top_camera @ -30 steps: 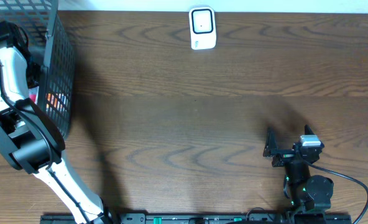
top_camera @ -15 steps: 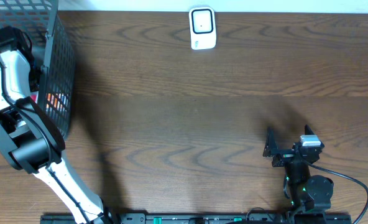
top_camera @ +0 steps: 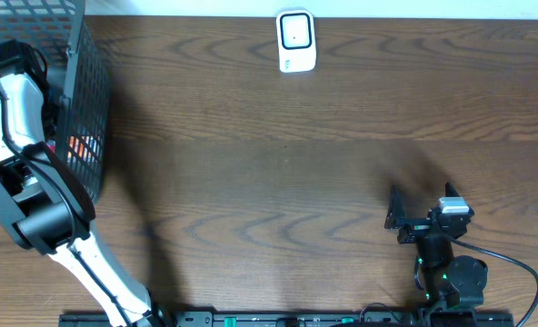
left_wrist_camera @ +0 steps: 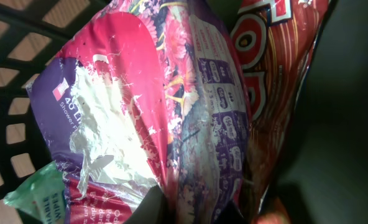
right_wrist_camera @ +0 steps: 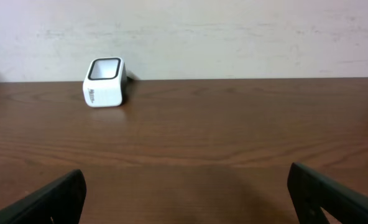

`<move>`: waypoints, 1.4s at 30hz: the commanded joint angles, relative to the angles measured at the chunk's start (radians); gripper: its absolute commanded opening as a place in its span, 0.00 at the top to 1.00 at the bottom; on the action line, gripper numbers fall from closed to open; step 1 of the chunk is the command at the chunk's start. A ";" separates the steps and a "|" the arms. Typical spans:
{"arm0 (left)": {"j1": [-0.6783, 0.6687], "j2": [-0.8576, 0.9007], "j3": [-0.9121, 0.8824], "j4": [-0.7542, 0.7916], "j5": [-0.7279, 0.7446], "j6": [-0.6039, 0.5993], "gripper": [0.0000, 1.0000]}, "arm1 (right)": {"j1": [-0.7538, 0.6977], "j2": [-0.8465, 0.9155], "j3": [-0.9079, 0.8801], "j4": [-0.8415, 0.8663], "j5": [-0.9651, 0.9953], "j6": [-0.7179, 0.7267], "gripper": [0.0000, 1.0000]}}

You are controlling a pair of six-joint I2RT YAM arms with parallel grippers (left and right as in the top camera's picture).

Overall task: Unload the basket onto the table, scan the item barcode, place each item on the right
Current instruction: 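Grasp the pink-purple wipes pack with the left gripper and lift, then carry the pink pack to the scanner and release it on table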

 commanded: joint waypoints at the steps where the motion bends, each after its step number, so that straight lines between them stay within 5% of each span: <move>1: 0.002 -0.130 -0.003 -0.001 -0.011 0.013 0.93 | -0.006 -0.004 -0.002 -0.004 0.001 0.006 0.01; 13: 0.001 -0.548 -0.003 0.126 0.095 0.012 0.93 | -0.006 -0.004 -0.002 -0.004 0.001 0.006 0.01; 24: -0.058 -0.752 -0.003 0.253 0.773 0.011 0.93 | -0.006 -0.004 -0.002 -0.004 0.001 0.006 0.01; 30: -0.256 -0.756 -0.003 0.254 0.771 0.064 0.93 | -0.006 -0.004 -0.002 -0.004 0.001 0.006 0.01; 35: -0.449 -0.743 -0.003 0.232 0.629 0.179 0.93 | -0.006 -0.004 -0.002 -0.004 0.001 0.006 0.01; 42: -0.658 -0.667 -0.004 0.146 0.542 0.182 0.93 | -0.006 -0.004 -0.002 -0.004 0.001 0.006 0.01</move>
